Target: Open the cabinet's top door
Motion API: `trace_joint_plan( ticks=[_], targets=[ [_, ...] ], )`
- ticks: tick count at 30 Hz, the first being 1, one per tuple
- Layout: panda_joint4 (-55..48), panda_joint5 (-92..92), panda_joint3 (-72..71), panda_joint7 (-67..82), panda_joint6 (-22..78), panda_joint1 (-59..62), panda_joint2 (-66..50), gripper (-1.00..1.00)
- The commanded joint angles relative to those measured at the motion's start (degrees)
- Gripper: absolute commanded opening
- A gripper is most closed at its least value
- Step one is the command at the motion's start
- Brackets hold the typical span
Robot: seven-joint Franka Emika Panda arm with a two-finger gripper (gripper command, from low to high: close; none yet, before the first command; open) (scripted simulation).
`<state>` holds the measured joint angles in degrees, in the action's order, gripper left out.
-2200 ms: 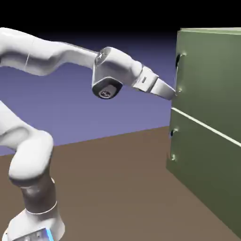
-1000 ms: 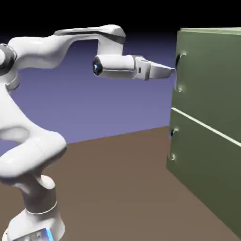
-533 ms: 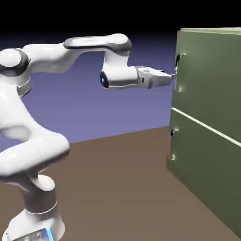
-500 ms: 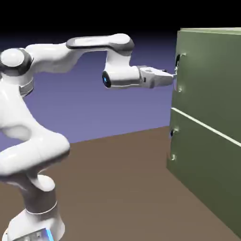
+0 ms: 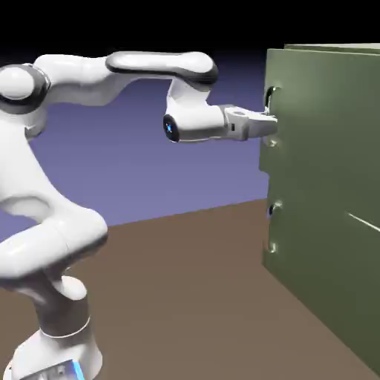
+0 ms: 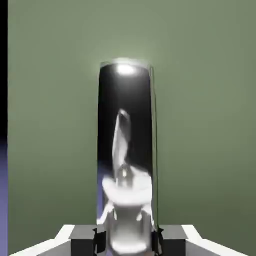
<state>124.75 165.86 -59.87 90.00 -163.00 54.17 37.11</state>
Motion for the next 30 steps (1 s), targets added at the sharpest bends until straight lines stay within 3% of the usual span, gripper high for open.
trace_joint_plan(
  ticks=[1,19,30],
  targets=[
    [0.8,0.1,1.7,1.2,0.2,-2.1,-0.7,-1.0],
    [9.8,0.5,35.0,19.5,0.4,-39.5,-6.3,-1.0],
    [24.3,-25.9,54.9,2.8,1.7,-59.8,8.3,-1.0]
  ],
)
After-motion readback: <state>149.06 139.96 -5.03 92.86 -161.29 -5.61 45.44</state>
